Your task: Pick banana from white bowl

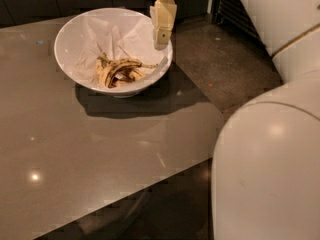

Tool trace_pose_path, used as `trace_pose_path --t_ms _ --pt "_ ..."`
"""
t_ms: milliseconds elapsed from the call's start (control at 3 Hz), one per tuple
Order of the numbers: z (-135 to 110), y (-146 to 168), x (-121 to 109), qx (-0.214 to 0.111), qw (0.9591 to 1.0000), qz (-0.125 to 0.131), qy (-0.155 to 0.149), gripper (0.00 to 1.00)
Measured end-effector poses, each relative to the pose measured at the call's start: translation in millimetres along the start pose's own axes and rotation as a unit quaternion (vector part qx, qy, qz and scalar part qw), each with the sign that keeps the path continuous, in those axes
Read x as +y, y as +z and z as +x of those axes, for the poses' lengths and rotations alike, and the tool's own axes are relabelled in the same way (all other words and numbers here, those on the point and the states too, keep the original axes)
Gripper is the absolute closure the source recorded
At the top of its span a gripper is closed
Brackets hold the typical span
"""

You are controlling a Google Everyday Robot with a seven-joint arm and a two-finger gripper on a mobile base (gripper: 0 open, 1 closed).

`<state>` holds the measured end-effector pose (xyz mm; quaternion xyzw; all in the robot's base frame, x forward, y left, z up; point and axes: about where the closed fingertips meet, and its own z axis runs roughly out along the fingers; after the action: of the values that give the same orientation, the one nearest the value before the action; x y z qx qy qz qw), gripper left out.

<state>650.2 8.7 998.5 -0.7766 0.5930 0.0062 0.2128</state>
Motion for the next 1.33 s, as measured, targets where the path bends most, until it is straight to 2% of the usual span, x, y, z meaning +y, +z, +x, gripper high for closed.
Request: trace_pose_path --t_ms 333,667,1000,1333 --pt "-2 18 -7 -0.02 0.9995 -0.013 0.02 0.07" --pt "-5 34 -13 -0.04 0.9978 -0.024 0.047 0.09" --pt "-7 43 -17 -0.051 0.9958 -0.031 0.069 0.09" --pt "-6 51 -20 -0.061 0.9932 -0.037 0.092 0.16"
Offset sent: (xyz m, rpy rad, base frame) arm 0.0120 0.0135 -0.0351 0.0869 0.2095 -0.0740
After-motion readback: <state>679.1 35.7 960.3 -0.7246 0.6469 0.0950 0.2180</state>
